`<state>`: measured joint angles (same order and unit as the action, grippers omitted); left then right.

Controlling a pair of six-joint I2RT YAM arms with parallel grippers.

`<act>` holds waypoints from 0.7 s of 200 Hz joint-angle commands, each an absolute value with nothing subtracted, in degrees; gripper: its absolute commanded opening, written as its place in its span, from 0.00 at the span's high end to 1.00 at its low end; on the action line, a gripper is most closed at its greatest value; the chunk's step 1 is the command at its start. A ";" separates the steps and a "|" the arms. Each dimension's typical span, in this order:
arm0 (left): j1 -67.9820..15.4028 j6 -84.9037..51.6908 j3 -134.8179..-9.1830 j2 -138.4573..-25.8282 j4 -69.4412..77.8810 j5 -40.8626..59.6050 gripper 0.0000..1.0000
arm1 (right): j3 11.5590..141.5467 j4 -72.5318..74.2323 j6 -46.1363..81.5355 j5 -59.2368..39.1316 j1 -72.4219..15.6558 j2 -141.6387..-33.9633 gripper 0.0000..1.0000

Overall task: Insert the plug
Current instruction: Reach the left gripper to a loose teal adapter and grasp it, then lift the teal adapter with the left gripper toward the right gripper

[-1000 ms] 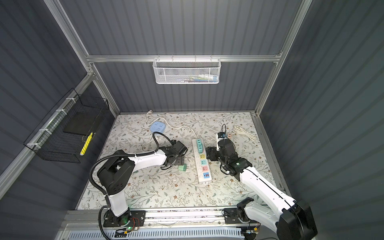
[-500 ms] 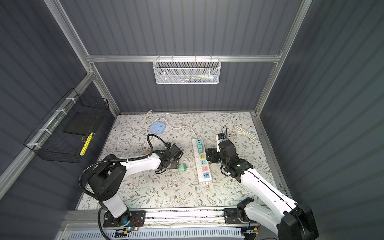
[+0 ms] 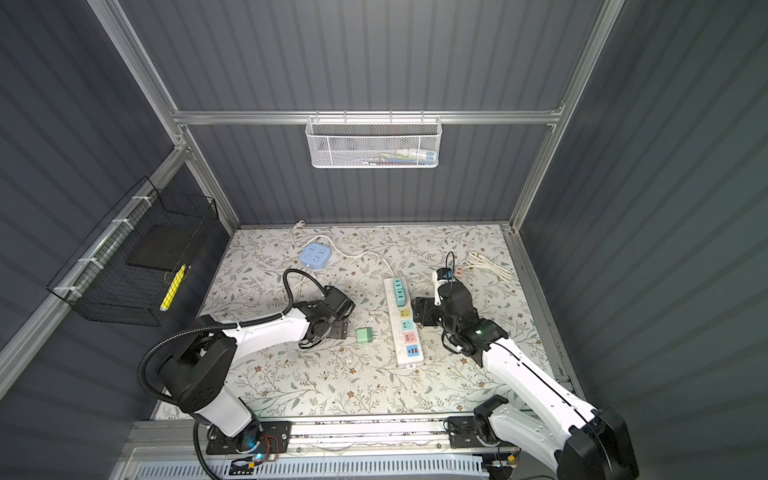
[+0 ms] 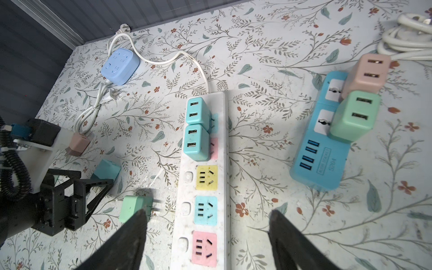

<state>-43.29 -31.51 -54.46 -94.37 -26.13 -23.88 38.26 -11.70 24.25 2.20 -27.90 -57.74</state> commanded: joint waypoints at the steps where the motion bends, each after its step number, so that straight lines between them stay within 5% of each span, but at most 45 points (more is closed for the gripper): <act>1: -42.90 -26.60 -58.82 -94.75 -29.38 -22.97 0.12 | 39.05 -13.17 24.58 3.86 -28.21 -57.39 0.18; 15: -42.65 -26.09 -60.37 -95.90 -31.06 -22.77 0.12 | 38.50 -13.10 24.46 4.28 -28.21 -57.57 0.14; 25: -42.50 -25.93 -61.12 -96.32 -31.69 -22.91 0.12 | 38.39 -13.91 25.49 5.44 -28.21 -57.74 0.01; 86: -42.53 -20.35 -60.52 -92.05 -30.93 -21.86 0.01 | 34.92 -9.77 23.44 4.44 -27.55 -53.27 0.01; 140: -39.51 -15.58 -62.88 -91.96 -37.68 -12.66 0.09 | 35.85 -7.86 22.76 -2.00 -27.60 -55.53 0.27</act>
